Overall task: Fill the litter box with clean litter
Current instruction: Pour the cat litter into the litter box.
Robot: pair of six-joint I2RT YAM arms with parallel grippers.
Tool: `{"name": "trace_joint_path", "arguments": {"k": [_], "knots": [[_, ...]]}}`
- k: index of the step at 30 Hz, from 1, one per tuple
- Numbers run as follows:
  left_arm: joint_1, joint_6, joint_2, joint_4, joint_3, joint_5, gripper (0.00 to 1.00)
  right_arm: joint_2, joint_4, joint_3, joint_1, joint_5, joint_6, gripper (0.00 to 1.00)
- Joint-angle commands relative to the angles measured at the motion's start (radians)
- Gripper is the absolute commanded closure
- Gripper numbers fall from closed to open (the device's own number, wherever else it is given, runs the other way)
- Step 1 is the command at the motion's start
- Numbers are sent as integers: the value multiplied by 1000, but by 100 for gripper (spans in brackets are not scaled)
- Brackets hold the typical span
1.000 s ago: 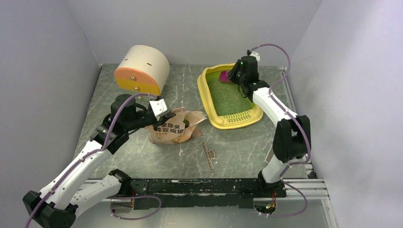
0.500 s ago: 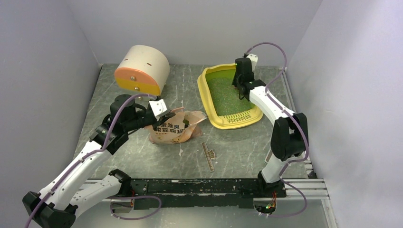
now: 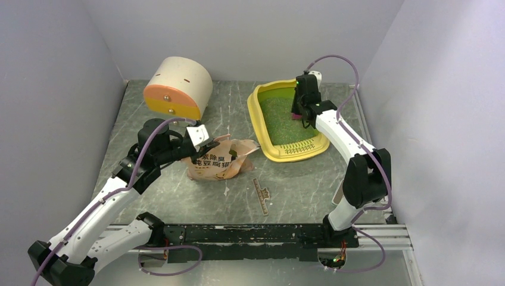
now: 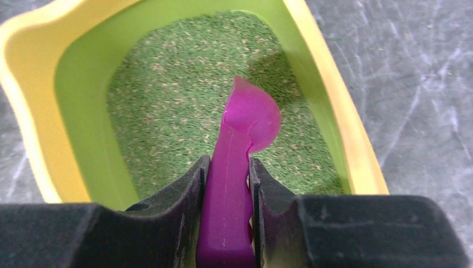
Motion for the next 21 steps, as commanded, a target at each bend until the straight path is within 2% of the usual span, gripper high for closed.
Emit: {"name": "trace_joint_path", "arguments": {"k": [1,8,14,21], "knots": [[3,19,-19,-6,15,-11,95,-38,-72,-13,4,133,-50,100],[3,39,-12,-39,31,-9,95,-91,-185,-3,13,93,-43,100],[3,52,0,-51,41,1,95,-177,-222,-31,17,-34,8,100],[3,39,-17,-38,18,12,95,-148,-212,-81,19,75,-21,100]]}}
